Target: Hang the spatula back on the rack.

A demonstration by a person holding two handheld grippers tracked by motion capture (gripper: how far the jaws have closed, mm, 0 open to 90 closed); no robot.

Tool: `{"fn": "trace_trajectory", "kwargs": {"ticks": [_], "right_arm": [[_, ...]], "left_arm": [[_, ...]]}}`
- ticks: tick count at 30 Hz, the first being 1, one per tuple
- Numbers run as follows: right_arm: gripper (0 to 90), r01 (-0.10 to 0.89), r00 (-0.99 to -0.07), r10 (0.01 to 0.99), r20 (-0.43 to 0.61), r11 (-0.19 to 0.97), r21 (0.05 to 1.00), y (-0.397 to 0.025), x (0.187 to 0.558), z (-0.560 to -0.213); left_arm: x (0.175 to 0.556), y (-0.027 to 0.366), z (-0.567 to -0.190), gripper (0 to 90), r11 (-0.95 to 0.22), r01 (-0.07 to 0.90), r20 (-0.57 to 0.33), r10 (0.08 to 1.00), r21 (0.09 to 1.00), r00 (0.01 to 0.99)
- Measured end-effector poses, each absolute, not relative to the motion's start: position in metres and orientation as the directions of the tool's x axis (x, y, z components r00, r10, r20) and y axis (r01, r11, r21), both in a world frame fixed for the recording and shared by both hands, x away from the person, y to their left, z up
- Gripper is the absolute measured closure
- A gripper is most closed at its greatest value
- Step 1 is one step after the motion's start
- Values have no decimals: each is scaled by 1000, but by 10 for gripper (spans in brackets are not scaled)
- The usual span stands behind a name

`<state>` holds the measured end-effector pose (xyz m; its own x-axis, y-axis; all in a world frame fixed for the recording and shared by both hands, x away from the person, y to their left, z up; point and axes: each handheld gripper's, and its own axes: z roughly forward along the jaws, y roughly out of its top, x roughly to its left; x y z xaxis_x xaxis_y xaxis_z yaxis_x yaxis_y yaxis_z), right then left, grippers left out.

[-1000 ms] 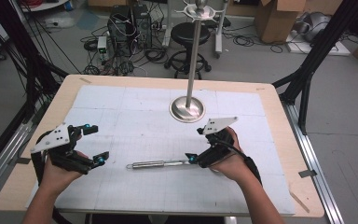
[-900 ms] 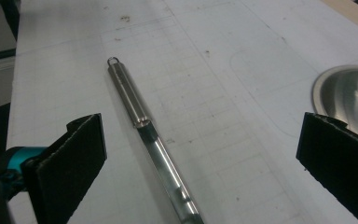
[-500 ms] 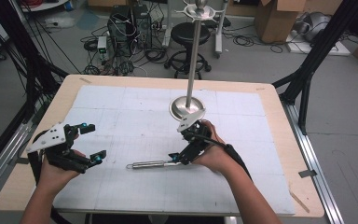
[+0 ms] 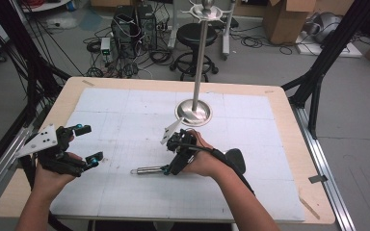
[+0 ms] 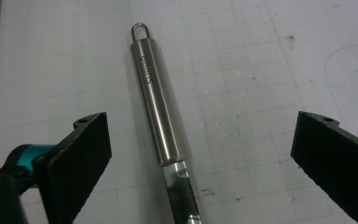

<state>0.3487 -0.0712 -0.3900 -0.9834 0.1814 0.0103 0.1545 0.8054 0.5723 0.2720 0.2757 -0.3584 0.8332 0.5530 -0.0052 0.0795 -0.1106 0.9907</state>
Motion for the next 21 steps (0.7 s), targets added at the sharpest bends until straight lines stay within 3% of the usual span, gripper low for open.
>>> {"fn": "trace_trajectory", "kwargs": {"ticks": [6, 8, 18, 21], "right_arm": [[65, 166, -984, 177, 26, 844, 509, -62, 350, -405], [146, 156, -986, 163, 28, 860, 486, -57, 349, -411], [351, 122, -993, 115, 40, 905, 407, -47, 347, -419], [456, 110, -994, 110, 23, 912, 396, -48, 347, -417]], "left_arm": [[272, 273, -359, 17, -119, 80, -2, 551, 990, 834], [272, 272, -359, 17, -125, 77, 5, 552, 989, 834], [272, 269, -359, 17, -134, 75, 11, 551, 988, 835], [272, 266, -359, 17, -146, 72, 19, 546, 987, 837]]}}
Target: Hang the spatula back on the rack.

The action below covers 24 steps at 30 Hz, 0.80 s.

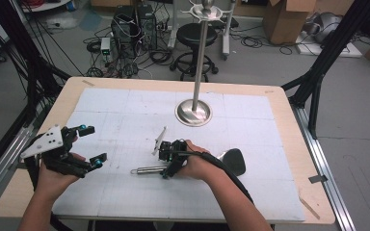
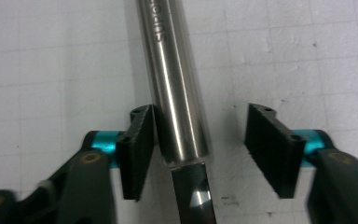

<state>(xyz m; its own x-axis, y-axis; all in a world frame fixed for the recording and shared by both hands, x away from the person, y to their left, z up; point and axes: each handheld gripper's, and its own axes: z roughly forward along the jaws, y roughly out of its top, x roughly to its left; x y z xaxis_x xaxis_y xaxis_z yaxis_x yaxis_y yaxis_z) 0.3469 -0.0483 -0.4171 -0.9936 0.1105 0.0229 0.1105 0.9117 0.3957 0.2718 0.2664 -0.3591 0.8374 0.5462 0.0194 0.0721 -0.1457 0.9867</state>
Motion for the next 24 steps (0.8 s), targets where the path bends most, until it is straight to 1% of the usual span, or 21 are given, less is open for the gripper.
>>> {"fn": "trace_trajectory", "kwargs": {"ticks": [1, 2, 3, 5, 7, 9, 13, 20, 24], "right_arm": [[480, 99, -995, 100, 18, 913, 397, -48, 347, -417], [480, 99, -995, 100, 18, 913, 397, -48, 347, -417], [524, 88, -996, 90, 13, 914, 396, -48, 344, -417], [546, 70, -997, 78, -3, 915, 396, -48, 342, -417], [605, 71, -997, 77, 2, 917, 393, -48, 340, -416], [642, 66, -997, 71, 2, 918, 390, -48, 339, -415], [657, 67, -998, 70, 7, 917, 393, -48, 338, -416], [681, 21, -999, 29, -15, 918, 396, -47, 336, -416], [693, 30, -999, 40, -17, 920, 390, -47, 335, -415]], "left_arm": [[272, 266, -359, 17, -146, 72, 19, 546, 987, 837], [272, 266, -359, 17, -148, 70, 22, 546, 987, 838], [272, 266, -359, 17, -150, 72, 22, 546, 986, 838], [272, 265, -360, 17, -154, 73, 24, 548, 985, 836], [272, 265, -360, 17, -156, 73, 25, 550, 985, 835], [272, 265, -360, 17, -157, 74, 24, 549, 985, 835], [272, 264, -361, 17, -163, 76, 26, 548, 984, 836], [273, 264, -361, 17, -163, 76, 26, 549, 984, 836], [272, 264, -361, 17, -163, 76, 26, 549, 984, 836]]}}
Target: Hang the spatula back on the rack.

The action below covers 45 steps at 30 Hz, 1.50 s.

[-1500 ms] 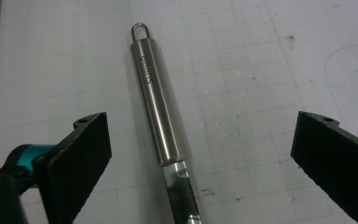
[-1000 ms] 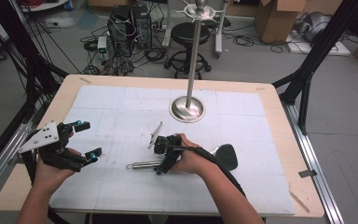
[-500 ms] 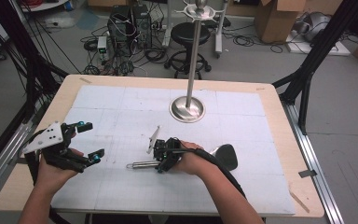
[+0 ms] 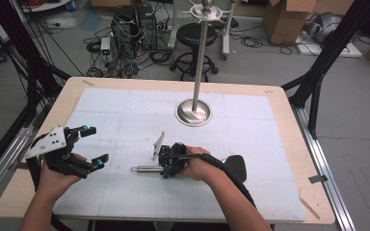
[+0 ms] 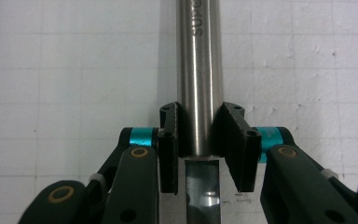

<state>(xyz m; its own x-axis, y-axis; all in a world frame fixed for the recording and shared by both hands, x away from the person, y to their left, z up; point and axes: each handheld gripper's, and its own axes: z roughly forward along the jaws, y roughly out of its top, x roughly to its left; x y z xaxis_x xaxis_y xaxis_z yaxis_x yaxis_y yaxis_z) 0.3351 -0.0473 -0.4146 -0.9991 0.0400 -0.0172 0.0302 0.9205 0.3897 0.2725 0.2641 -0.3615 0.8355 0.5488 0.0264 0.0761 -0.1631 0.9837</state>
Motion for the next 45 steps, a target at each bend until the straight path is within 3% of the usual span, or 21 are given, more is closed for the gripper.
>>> {"fn": "trace_trajectory", "kwargs": {"ticks": [5, 17, 24, 45], "right_arm": [[694, 35, -999, 48, -23, 915, 401, -49, 336, -411], [693, 65, -992, 113, -51, 824, 563, -85, 339, -368], [692, 103, -977, 205, -56, 687, 720, -130, 340, -330], [693, 130, -956, 293, 7, 403, 906, -196, 334, -282]], "left_arm": [[272, 265, -362, 17, -164, 77, 27, 550, 983, 835], [272, 266, -362, 17, -158, 76, 26, 562, 985, 826], [272, 266, -362, 17, -159, 74, 29, 563, 985, 826], [271, 265, -361, 17, -154, 72, 28, 566, 985, 824]]}}
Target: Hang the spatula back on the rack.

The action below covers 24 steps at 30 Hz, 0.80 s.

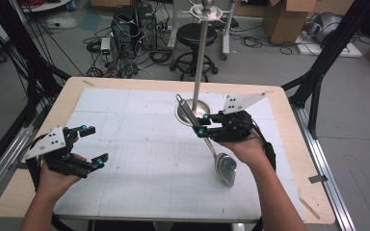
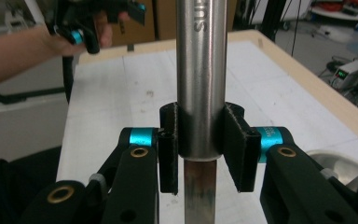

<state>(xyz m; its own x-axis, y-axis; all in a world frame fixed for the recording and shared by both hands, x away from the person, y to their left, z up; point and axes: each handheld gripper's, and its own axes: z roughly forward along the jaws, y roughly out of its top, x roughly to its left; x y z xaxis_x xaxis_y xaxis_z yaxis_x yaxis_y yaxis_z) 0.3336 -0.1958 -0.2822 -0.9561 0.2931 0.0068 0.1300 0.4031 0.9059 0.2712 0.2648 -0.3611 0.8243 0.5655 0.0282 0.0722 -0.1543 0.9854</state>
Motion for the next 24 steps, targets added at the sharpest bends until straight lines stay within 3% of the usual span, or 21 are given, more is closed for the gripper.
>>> {"fn": "trace_trajectory", "kwargs": {"ticks": [24], "right_arm": [[693, 90, -938, 347, -16, 286, 954, -220, 340, -243]], "left_arm": [[271, 265, -360, 17, -157, 70, 31, 564, 985, 825]]}}
